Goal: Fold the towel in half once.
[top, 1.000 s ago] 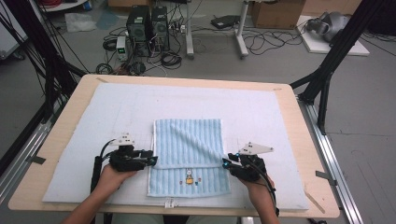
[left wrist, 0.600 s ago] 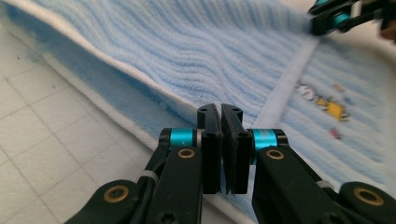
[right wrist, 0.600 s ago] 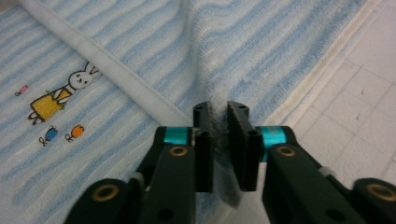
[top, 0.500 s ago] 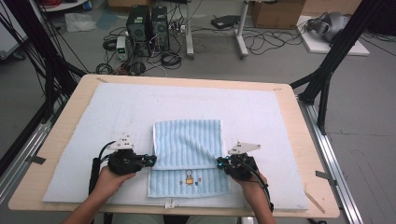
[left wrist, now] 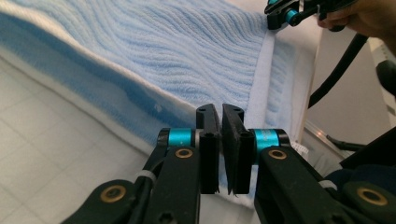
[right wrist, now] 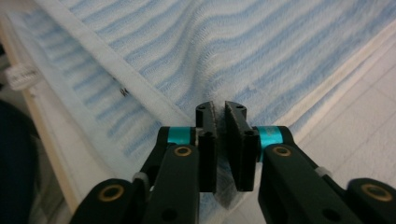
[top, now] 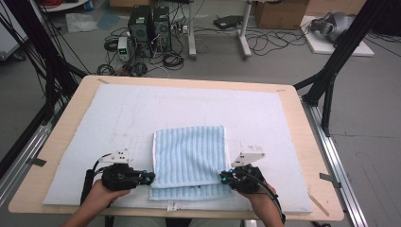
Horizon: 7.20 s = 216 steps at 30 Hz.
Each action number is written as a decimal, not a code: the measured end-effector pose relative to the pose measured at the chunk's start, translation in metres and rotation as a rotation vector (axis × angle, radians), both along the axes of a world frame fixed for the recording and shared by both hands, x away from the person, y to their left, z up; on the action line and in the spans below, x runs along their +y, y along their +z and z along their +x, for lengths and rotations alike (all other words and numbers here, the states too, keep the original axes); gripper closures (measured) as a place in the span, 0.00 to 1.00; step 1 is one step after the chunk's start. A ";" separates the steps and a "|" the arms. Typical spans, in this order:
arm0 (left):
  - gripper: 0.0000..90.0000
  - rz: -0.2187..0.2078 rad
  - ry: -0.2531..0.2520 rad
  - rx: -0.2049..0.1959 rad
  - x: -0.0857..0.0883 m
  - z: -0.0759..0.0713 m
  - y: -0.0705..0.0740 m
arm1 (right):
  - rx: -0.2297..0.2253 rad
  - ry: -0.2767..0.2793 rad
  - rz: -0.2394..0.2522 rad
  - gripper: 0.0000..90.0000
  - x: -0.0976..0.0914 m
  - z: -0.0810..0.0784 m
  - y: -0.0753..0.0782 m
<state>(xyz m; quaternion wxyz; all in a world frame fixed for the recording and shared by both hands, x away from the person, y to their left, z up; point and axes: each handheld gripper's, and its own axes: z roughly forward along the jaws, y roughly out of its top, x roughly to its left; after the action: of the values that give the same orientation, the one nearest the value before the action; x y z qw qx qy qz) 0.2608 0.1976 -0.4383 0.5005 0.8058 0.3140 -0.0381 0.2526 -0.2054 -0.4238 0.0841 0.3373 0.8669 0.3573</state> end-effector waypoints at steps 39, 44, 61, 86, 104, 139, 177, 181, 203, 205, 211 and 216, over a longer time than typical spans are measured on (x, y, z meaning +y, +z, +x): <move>0.96 0.186 0.376 -0.092 -0.023 0.156 -0.014 | -0.075 -0.407 0.116 0.55 -0.001 0.146 -0.020; 0.97 0.171 0.403 -0.070 -0.019 0.169 -0.013 | -0.030 -0.333 0.108 0.89 0.010 0.158 -0.024; 0.97 0.109 0.472 -0.144 -0.012 0.220 0.000 | -0.162 -0.431 0.071 0.92 0.026 0.204 -0.015; 0.32 -0.055 0.367 -0.178 0.020 0.114 0.010 | -0.163 -0.324 0.133 0.26 0.002 0.123 0.017; 0.53 -0.007 0.257 -0.121 0.020 0.058 -0.003 | -0.175 -0.266 0.147 0.34 -0.010 0.052 0.005; 0.97 -0.019 0.209 -0.137 0.008 0.040 0.002 | -0.096 -0.023 -0.028 0.91 0.009 0.045 -0.013; 0.98 -0.087 0.194 -0.135 0.016 0.024 0.014 | -0.145 0.048 0.042 0.97 -0.002 0.032 0.010; 0.98 -0.073 0.189 -0.102 0.018 0.018 0.010 | -0.125 0.073 0.045 0.97 -0.004 0.026 0.009; 0.75 0.071 0.206 -0.087 -0.006 0.053 -0.006 | -0.083 -0.018 0.078 0.77 0.020 0.046 -0.007; 0.77 0.104 0.190 -0.072 -0.010 0.052 -0.010 | -0.059 0.016 0.051 0.77 0.026 0.046 -0.012; 0.77 0.135 0.165 -0.062 -0.011 0.045 -0.012 | -0.079 0.087 -0.023 0.70 0.025 0.036 -0.017; 0.73 0.170 0.133 -0.080 -0.011 0.039 -0.009 | -0.080 0.094 -0.028 0.67 0.016 0.030 -0.016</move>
<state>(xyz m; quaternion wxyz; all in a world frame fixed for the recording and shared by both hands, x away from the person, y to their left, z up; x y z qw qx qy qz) 0.2995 0.1868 -0.4475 0.4439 0.8238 0.3486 0.0540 0.2827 -0.1890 -0.4399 0.1066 0.2804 0.8826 0.3620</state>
